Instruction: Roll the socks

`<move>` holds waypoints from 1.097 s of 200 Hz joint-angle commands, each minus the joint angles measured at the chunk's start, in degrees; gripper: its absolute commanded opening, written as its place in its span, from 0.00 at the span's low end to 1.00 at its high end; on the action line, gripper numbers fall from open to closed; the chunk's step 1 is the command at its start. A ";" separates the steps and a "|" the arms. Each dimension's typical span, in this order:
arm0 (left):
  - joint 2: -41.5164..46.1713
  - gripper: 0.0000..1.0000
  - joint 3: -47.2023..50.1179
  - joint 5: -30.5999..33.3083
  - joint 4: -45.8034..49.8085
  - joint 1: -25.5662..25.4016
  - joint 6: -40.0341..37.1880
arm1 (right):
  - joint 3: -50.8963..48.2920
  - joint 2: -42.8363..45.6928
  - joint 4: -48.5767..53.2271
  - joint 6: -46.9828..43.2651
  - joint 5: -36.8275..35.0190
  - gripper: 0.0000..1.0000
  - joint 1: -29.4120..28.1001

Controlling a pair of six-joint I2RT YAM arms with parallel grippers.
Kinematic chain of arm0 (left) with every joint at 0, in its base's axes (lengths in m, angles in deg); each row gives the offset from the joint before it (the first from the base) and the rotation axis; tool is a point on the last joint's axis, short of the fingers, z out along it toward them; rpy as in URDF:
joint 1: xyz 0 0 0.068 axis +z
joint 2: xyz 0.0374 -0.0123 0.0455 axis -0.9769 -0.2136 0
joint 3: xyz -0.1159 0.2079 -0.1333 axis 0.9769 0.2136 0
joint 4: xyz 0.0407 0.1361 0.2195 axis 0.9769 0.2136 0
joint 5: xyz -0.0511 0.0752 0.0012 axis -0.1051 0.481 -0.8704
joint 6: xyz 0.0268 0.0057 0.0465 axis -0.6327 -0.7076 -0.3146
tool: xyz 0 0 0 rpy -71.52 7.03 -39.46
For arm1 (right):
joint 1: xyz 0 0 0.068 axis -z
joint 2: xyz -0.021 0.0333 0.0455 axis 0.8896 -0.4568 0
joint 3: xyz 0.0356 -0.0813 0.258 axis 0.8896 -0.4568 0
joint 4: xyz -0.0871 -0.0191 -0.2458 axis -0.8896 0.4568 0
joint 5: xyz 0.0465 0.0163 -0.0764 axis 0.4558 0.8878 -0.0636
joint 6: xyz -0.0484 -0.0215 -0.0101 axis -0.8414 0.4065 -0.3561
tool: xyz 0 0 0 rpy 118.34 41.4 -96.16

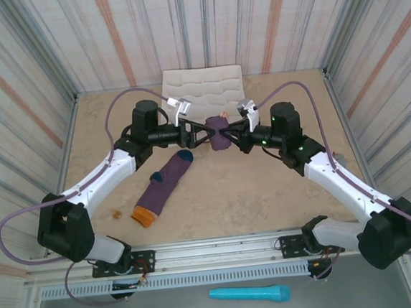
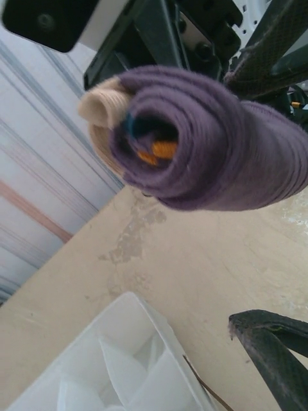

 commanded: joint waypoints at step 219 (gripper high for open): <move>-3.63 0.07 -4.26 -9.51 -13.10 -0.42 7.86 | 8.01 -9.41 -0.72 6.27 14.35 0.04 0.41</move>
